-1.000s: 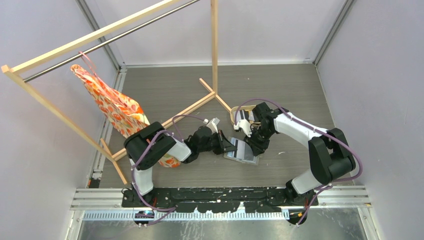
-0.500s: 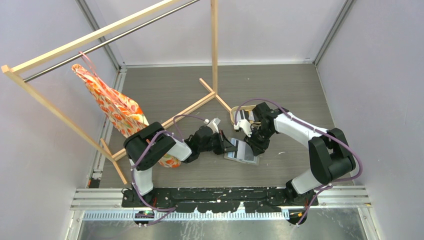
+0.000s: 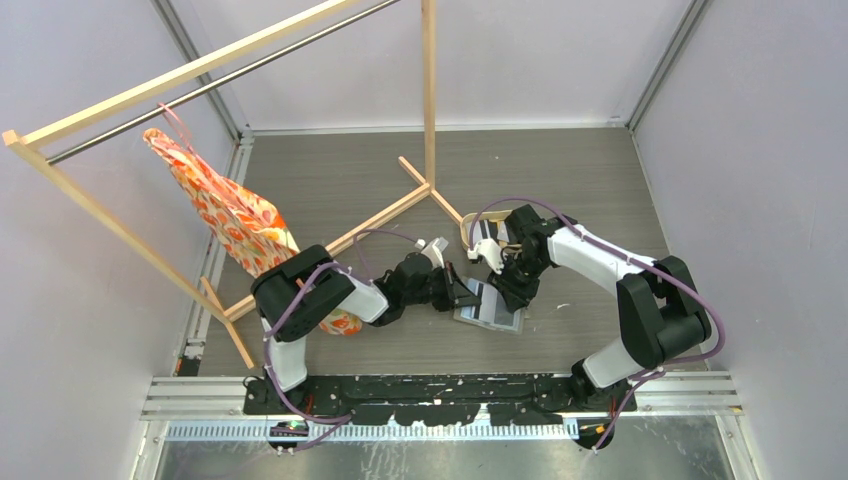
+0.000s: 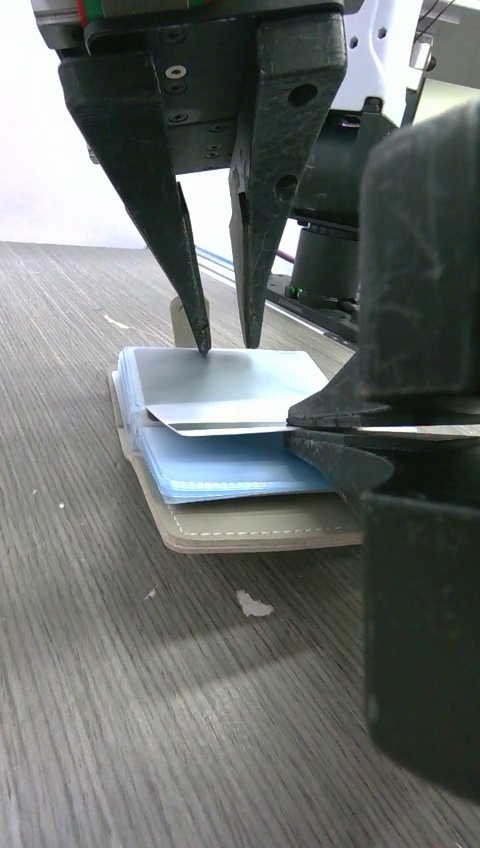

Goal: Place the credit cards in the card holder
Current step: Insert the credit card into the card holder.

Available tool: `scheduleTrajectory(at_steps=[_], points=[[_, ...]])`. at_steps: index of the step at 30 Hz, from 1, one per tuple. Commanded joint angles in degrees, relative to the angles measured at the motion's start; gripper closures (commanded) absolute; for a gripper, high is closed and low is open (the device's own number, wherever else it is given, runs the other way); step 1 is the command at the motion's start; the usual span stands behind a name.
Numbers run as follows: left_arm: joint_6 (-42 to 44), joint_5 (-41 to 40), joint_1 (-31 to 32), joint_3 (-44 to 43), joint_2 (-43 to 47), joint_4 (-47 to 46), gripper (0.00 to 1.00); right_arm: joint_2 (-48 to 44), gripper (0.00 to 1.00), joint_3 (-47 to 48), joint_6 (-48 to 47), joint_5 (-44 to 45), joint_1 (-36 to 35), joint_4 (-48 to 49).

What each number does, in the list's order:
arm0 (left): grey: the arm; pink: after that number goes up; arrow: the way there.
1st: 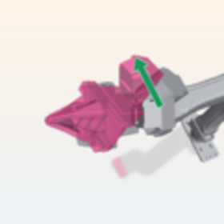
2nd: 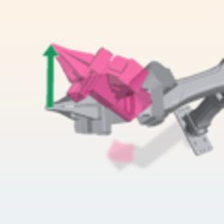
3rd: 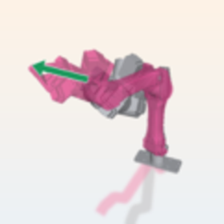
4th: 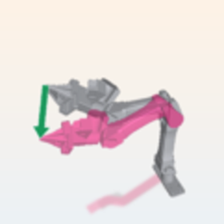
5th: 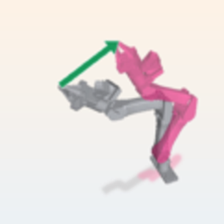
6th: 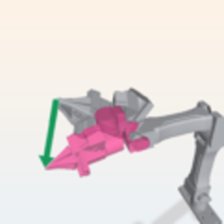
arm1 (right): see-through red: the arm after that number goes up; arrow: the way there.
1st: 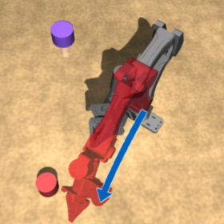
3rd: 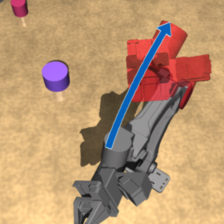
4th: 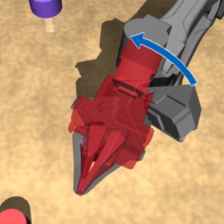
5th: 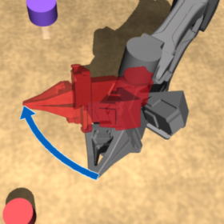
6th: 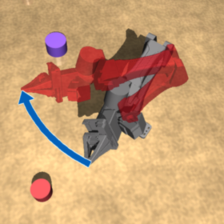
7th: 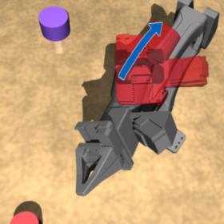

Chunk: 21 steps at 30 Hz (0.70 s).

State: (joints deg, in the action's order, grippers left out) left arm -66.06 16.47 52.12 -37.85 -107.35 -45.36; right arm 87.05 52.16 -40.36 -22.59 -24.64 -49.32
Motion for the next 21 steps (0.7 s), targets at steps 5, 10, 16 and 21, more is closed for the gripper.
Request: scheduleTrajectory(at_steps=[5,10,16,21], points=[[0.71,-1.18,0.79,-0.8,-1.32,2.47,1.0,-5.6,0.7,-0.48,-4.98,-2.89,3.0,-1.6],[1.53,-1.32,0.97,-1.16,-1.65,2.42,1.0,-9.5,0.69,-4.27,-15.94,-3.39,3.8,-3.56],[2.42,-1.44,1.22,-1.7,-1.99,2.46,1.0,-6.74,0.74,-5.77,-17.85,-0.65,3.66,-1.74],[2.83,-1.55,1.66,-2.03,-1.94,2.49,0.99,-4.24,0.83,-5.81,-15.23,1.06,3.17,1.0]])
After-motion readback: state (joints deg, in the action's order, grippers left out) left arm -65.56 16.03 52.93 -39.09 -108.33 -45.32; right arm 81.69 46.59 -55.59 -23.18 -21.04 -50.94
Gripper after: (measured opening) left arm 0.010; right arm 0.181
